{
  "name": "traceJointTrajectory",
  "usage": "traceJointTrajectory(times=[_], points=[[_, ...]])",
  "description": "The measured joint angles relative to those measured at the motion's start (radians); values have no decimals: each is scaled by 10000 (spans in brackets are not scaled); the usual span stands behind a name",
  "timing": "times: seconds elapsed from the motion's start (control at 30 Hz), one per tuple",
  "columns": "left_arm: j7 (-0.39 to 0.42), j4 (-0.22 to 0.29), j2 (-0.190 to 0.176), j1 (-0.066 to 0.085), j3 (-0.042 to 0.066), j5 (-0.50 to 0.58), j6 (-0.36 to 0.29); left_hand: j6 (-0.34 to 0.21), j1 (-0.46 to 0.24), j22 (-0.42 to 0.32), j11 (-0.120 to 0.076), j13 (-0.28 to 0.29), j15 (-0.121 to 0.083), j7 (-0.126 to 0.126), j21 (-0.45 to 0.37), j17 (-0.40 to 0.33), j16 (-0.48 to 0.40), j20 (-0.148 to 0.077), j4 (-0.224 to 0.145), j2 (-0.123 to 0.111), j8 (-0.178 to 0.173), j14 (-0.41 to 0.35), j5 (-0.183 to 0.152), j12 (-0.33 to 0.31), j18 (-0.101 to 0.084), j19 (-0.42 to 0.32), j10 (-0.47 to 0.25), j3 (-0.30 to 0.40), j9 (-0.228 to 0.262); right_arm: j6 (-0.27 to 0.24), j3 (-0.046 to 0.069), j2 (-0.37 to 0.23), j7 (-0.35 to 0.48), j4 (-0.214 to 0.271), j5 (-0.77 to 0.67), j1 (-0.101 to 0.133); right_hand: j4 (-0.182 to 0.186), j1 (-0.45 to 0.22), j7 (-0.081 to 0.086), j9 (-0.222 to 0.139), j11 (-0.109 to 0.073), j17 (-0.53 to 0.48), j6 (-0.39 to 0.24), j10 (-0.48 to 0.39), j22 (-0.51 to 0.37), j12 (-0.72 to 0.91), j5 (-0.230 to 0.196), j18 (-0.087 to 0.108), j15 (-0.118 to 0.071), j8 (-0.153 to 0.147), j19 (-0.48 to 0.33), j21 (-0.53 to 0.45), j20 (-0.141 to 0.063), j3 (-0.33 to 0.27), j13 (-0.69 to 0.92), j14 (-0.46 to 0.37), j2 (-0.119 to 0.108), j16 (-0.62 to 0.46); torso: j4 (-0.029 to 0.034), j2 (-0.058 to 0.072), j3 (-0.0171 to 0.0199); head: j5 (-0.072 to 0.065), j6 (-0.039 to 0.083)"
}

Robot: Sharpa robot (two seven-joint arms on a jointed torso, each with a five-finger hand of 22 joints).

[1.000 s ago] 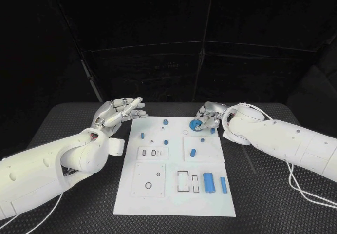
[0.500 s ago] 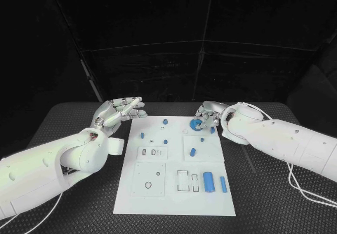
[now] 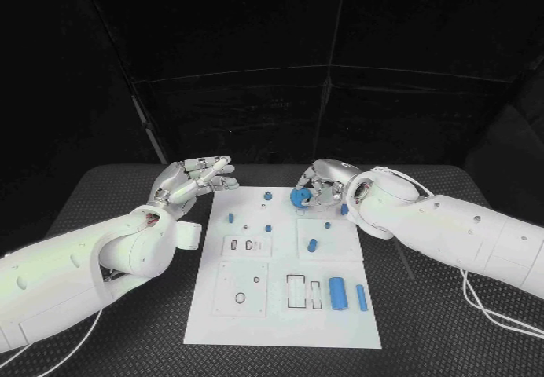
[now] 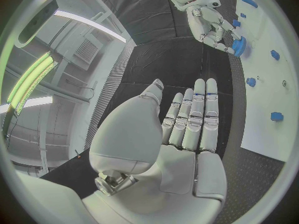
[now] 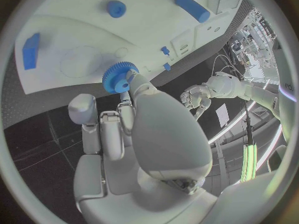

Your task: Assemble the parts on the task board

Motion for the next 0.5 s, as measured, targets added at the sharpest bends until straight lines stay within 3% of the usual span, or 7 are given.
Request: traceJointTrajectory(times=[0.2, 0.5], points=[[-15, 11, 6, 0, 0, 0, 4, 0, 0, -15, 36, 0, 0, 0, 0, -1, 1, 0, -29, 0, -40, 0, 0, 0, 0, 0, -37, -29, -10, -247, 2, 547, -9, 144, -90, 4, 32, -133, -5, 0, -1, -1, 33, 1, 0, 15, -15, 1, -1, -68, 0, 0, 0, 32, 39, 0, 52, 0, 15, 3, -4, 32, 19], [-34, 14, 24, 0, 0, -2, 13, 0, 0, -14, 36, 0, 0, 0, 0, -2, 1, 0, -28, 0, -40, 0, 0, 0, 0, 0, -37, -29, -9, -403, -3, 1556, -159, -608, -300, 7, 28, -222, -12, 0, -1, -1, 48, 1, -1, 36, -117, 2, -1, -107, 0, 0, 0, 108, 51, -1, 62, 37, 26, 10, -7, 109, -17]])
